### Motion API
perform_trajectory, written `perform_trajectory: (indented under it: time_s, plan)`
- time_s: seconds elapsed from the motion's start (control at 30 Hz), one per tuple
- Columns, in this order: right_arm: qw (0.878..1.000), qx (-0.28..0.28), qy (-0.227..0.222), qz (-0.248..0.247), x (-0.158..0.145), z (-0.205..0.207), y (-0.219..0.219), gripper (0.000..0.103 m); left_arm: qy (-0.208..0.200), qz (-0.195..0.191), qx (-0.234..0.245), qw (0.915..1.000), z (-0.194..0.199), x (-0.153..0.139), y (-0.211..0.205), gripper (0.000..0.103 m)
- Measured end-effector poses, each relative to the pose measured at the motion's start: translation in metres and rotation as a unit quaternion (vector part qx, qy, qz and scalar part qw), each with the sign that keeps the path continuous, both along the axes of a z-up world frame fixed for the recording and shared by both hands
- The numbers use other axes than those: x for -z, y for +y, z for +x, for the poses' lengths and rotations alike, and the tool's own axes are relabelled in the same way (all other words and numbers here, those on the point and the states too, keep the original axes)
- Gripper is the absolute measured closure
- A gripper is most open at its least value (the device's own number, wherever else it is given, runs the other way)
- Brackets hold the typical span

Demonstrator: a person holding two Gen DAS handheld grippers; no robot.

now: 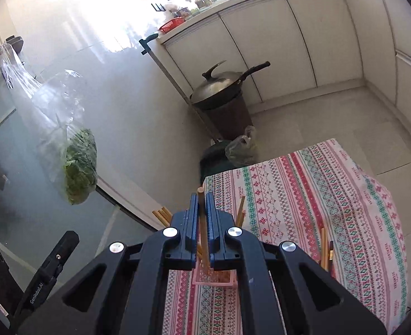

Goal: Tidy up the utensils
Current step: 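Carry both chopsticks over the pink basket and open both grippers, then withdraw both tools from the pink basket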

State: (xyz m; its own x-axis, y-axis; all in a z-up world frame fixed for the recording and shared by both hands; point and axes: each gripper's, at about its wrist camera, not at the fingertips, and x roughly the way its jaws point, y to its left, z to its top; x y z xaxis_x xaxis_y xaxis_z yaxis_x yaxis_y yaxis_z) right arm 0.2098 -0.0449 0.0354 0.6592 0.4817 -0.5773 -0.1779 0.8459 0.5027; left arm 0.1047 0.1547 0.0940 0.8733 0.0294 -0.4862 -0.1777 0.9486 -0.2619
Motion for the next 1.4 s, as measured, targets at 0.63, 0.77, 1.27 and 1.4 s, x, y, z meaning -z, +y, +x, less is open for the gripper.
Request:
perform_trajectory:
  time_s: [0.63, 0.77, 1.27, 1.4]
  plan:
    - [0.994, 0.065, -0.056, -0.075, -0.001, -0.025, -0.017, 0.034, -0.020, 0.035, -0.034, 0.9986, -0.003, -0.007, -0.026, 0.013]
    - [0.992, 0.066, -0.063, -0.089, -0.003, -0.030, -0.017, 0.032, -0.018, 0.038, -0.038, 0.9984, 0.000, -0.008, -0.030, 0.010]
    - [0.990, 0.064, -0.057, -0.116, 0.010, -0.036, -0.019, 0.025, 0.023, 0.058, -0.033, 0.9975, 0.014, 0.012, -0.044, 0.007]
    - [0.988, 0.067, -0.058, -0.126, 0.012, -0.040, -0.021, 0.023, 0.028, 0.063, -0.033, 0.9971, 0.013, 0.017, -0.045, 0.007]
